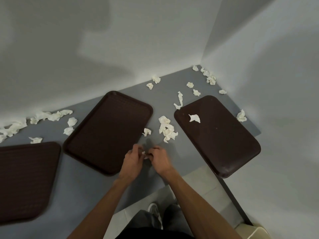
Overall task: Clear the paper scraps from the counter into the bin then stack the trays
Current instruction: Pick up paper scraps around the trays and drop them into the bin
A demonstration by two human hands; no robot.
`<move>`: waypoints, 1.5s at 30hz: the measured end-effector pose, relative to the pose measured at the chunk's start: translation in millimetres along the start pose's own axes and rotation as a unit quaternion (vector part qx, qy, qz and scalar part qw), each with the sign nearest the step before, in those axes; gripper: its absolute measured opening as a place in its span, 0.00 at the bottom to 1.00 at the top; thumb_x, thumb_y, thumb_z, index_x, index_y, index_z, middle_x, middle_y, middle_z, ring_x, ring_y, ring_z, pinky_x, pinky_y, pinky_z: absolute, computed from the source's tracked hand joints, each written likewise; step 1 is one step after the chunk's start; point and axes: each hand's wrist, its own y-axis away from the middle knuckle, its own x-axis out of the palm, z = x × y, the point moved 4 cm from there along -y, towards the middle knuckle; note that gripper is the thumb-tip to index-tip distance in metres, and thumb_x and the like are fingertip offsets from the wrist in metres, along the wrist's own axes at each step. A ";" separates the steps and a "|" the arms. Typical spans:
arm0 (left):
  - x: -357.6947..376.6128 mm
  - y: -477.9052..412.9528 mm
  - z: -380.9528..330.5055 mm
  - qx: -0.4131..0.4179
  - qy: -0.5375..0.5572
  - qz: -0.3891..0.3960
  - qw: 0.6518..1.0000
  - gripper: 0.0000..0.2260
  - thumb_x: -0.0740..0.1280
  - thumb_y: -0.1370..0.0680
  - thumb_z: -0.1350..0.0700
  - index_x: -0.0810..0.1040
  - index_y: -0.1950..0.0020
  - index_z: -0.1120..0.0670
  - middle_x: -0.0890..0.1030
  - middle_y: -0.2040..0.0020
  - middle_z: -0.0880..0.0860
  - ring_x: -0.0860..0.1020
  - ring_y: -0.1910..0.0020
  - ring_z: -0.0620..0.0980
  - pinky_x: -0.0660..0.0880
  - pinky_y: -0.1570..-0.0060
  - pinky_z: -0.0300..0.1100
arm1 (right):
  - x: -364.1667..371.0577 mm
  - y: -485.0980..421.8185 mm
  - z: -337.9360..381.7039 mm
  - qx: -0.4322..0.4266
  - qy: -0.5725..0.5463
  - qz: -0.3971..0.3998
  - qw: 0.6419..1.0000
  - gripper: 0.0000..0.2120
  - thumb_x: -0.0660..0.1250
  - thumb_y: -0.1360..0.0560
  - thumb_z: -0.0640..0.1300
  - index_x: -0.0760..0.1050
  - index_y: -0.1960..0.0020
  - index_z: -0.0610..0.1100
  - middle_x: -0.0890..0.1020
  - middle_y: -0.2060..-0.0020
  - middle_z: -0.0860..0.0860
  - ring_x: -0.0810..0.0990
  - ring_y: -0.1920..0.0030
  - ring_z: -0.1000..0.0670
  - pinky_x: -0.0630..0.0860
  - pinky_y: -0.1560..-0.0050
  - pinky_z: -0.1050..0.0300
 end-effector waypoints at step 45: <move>-1.7 41.8 -44.9 -0.071 0.096 0.124 0.985 0.15 0.57 0.17 0.62 0.82 0.43 0.50 0.79 0.59 0.42 0.80 0.57 0.46 0.72 0.54 0.41 | -29.0 57.3 -18.0 0.029 0.028 -0.039 0.998 0.11 0.60 0.17 0.36 0.75 0.37 0.43 0.79 0.45 0.41 0.76 0.51 0.44 0.76 0.49 0.48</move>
